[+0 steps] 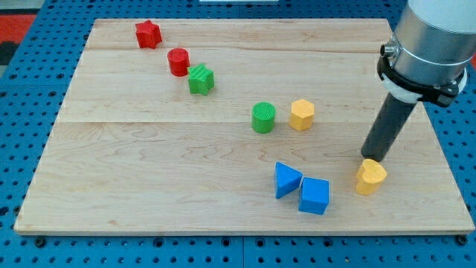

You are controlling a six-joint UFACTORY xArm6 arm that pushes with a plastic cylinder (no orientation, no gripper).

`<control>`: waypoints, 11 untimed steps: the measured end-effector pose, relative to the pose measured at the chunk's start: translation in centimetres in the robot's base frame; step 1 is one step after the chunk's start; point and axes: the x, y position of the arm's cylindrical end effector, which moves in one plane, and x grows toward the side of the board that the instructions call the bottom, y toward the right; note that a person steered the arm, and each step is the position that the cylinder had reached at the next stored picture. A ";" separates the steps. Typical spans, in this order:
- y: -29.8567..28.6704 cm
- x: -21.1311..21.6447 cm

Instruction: Move blue cube slightly upwards

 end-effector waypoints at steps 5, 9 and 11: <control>-6.4 9.9; -8.7 7.7; -7.2 7.2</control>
